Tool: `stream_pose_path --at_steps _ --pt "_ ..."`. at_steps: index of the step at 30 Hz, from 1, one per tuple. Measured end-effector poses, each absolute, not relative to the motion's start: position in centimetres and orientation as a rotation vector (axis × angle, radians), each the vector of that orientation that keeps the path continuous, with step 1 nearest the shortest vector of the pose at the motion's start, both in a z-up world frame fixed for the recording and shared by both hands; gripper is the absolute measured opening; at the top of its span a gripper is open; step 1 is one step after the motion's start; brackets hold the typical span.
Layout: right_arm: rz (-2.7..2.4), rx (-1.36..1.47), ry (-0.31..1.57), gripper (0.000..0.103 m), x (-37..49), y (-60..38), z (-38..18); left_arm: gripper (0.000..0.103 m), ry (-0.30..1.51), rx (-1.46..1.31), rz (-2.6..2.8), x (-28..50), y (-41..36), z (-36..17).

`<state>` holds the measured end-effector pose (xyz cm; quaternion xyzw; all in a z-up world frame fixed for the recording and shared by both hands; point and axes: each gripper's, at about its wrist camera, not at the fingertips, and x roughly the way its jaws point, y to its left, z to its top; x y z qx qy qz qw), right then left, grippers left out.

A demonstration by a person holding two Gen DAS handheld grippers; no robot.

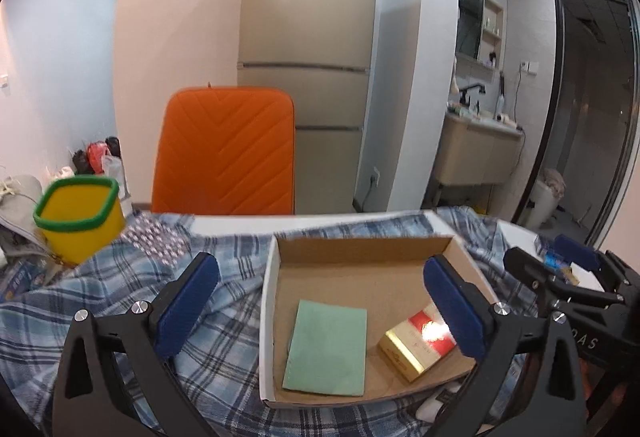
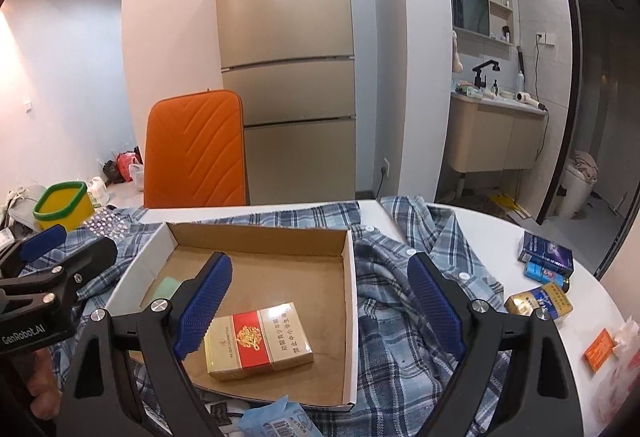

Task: Organize soft objects
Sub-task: 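Withdraw both grippers from the box toward the remaining items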

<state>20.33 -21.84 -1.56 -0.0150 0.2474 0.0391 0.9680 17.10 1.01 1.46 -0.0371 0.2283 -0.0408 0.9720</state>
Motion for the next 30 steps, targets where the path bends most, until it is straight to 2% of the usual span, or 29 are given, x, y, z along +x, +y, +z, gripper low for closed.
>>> stream_pose_path --at_steps 13,14,16,25,30 --pt "0.096 -0.076 0.33 0.092 14.2 -21.5 3.5 0.102 0.29 -0.042 -0.068 11.7 1.5 6.3" --pt "0.098 -0.088 0.318 0.092 13.7 -21.3 3.7 0.102 0.288 -0.042 -0.072 11.3 1.5 6.4" --pt "0.105 -0.097 0.294 0.103 12.3 -21.1 4.1 0.102 0.282 -0.05 -0.08 10.4 1.7 6.4" --pt "0.136 -0.095 0.25 0.103 7.9 -20.6 5.1 0.102 0.251 -0.108 -0.064 6.8 3.6 6.2" --pt "0.148 -0.101 0.288 0.103 6.6 -20.1 3.9 0.102 0.276 -0.088 -0.073 5.6 4.3 4.7"
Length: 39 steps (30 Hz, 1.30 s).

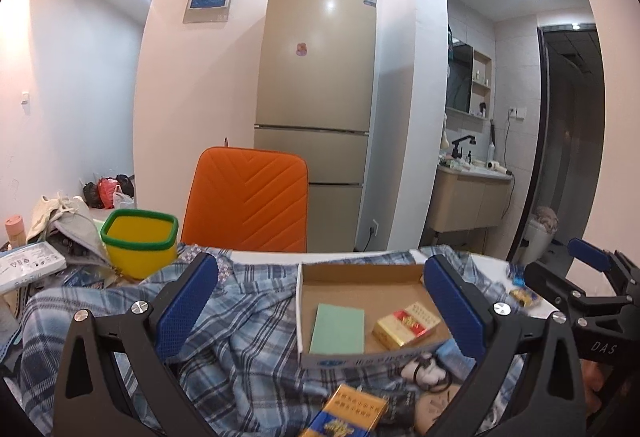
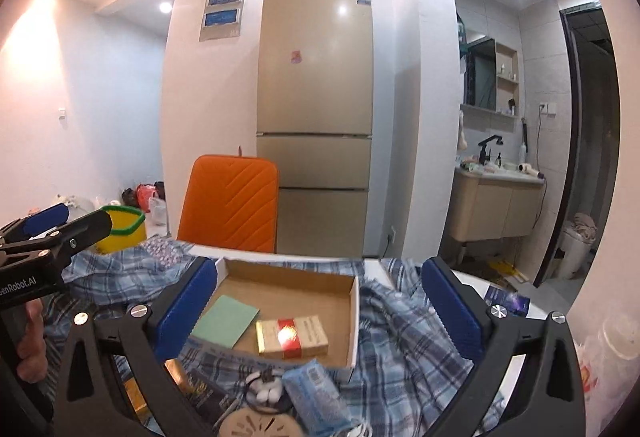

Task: Organize soft objects
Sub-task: 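Withdraw both grippers from the box toward the remaining items, then grasp the beige round disc with the right gripper while the left grasps the blue-gold pack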

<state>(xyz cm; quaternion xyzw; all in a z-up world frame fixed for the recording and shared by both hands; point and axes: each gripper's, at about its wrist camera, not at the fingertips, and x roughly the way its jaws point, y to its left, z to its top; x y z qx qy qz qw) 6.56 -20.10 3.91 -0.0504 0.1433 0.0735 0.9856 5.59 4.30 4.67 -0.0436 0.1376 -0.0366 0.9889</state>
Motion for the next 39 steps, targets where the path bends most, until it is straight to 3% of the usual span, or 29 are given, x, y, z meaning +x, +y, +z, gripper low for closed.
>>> stream_pose_path --at_steps 15,33,39 --pt "0.175 -0.084 0.494 0.103 7.5 -20.4 -1.7 0.102 0.401 -0.032 -0.084 5.1 4.5 -1.2" --pt "0.352 -0.067 0.73 0.103 9.5 -19.8 -6.0 0.102 0.463 -0.037 -0.143 5.6 4.1 -2.3" --pt "0.377 -0.128 0.848 0.094 10.2 -18.5 -7.9 0.102 0.474 -0.039 -0.149 5.9 4.2 -2.4"
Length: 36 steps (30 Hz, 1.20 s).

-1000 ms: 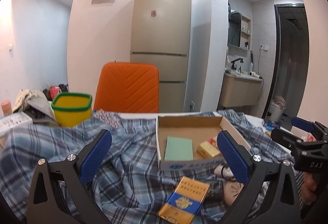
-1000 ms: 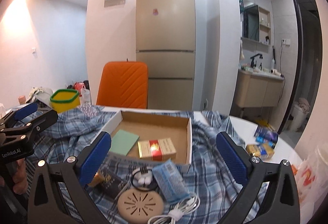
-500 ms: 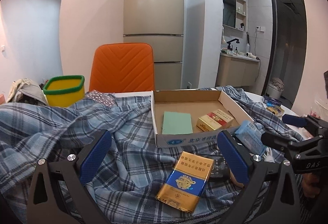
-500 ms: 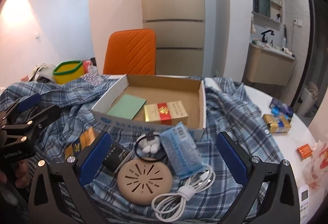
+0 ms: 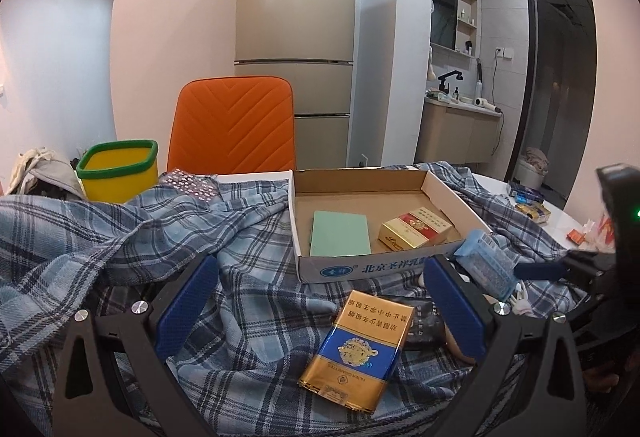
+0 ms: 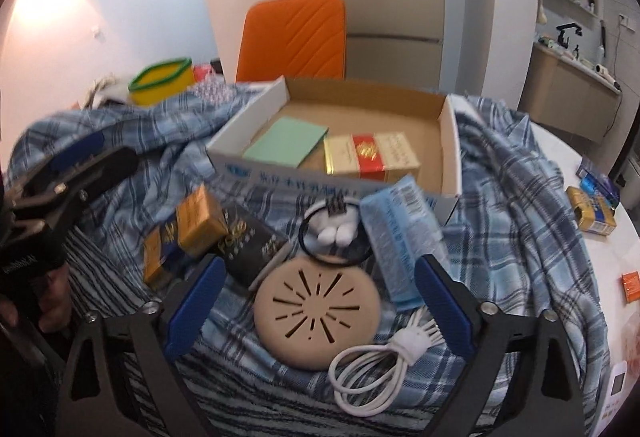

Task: Organize soft objects
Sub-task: 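Grasp the beige round disc with the right gripper while the left grasps the blue-gold pack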

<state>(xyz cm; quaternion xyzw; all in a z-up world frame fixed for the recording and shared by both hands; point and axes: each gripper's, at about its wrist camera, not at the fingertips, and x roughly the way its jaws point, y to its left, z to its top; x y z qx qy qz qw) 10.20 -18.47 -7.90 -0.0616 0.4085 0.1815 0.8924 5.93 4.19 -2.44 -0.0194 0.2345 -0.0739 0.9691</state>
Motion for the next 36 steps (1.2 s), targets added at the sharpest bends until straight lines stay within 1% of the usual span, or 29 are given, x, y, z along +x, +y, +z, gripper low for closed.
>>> stream_pose_path --at_steps 4,14,15,23,27,36 --pt "0.387 -0.143 0.92 0.092 10.9 -18.0 -9.0 0.102 0.5 -0.071 -0.134 6.5 4.9 -2.7" --pt "0.374 -0.179 1.074 0.091 12.7 -17.4 -11.7 0.102 0.489 -0.034 -0.129 6.1 4.2 -2.7" --pt "0.377 -0.178 1.078 0.089 12.7 -17.4 -11.7 0.102 0.49 -0.035 -0.127 6.1 4.2 -2.7" --pt "0.362 -0.225 1.082 0.086 12.6 -16.8 -11.9 0.102 0.5 -0.029 -0.125 6.4 4.1 -2.8" --pt "0.38 -0.184 1.027 0.084 11.9 -17.4 -11.0 0.102 0.501 -0.029 -0.126 6.4 4.1 -2.8" --pt "0.407 -0.138 0.694 0.084 7.8 -18.7 -6.5 0.102 0.539 -0.031 -0.135 7.1 4.2 -3.4"
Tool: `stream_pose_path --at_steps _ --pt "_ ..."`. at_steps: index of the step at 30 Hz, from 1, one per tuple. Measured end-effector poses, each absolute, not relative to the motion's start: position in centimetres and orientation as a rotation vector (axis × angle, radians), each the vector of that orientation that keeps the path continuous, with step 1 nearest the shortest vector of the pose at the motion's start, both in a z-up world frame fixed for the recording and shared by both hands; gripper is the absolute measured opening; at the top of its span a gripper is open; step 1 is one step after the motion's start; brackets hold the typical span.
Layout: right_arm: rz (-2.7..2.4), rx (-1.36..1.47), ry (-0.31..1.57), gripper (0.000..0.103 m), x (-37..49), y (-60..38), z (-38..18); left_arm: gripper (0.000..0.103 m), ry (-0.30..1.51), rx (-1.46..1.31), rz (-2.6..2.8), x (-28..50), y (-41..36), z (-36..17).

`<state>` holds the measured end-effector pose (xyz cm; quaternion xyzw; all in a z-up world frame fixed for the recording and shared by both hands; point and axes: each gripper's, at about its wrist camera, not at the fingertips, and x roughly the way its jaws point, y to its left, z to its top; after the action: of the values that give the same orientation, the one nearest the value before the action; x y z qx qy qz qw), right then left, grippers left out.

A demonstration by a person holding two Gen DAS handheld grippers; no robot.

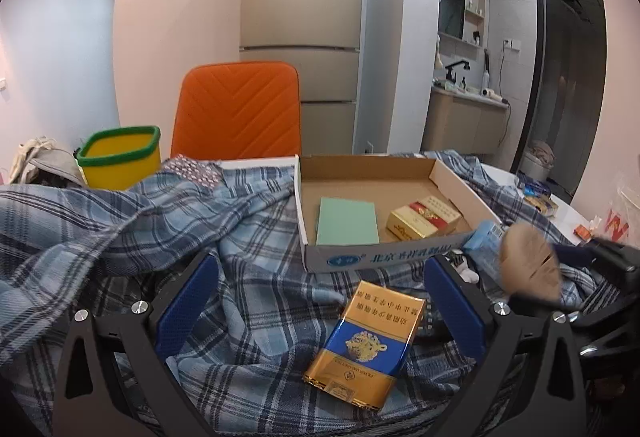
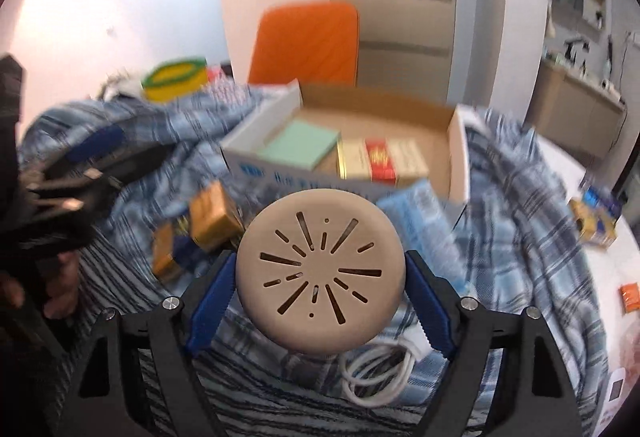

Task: Organize soft objects
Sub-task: 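Grasp the beige round disc with the right gripper while the left grasps the blue-gold pack, then carry the blue-gold pack and beige disc over the box with both grippers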

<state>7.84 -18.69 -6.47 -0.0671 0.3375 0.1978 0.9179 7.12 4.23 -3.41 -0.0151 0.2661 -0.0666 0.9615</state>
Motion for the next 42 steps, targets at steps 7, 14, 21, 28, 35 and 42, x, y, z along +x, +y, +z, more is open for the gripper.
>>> stream_pose_path --at_steps 7,14,21,28,35,42 --pt "0.389 -0.118 0.502 0.084 5.2 -19.3 -4.0 0.102 0.686 -0.004 -0.191 9.0 3.3 -5.3" --pt "0.334 -0.185 0.435 0.084 3.9 -18.4 -3.6 0.101 0.804 -0.013 -0.22 10.3 3.1 -6.8" --pt "0.331 -0.185 0.425 0.084 3.4 -18.6 -3.4 0.099 0.869 -0.013 -0.246 10.9 2.9 -7.7" --pt "0.329 -0.176 0.443 0.084 3.8 -18.7 -3.6 0.092 0.858 0.019 -0.33 10.3 2.0 -7.4" --pt "0.325 -0.171 0.449 0.084 3.9 -18.8 -3.6 0.068 0.926 0.03 -0.327 10.8 1.8 -8.2" --pt "0.324 -0.177 0.442 0.084 3.7 -18.8 -3.6 0.051 0.838 0.02 -0.343 9.7 2.1 -6.9"
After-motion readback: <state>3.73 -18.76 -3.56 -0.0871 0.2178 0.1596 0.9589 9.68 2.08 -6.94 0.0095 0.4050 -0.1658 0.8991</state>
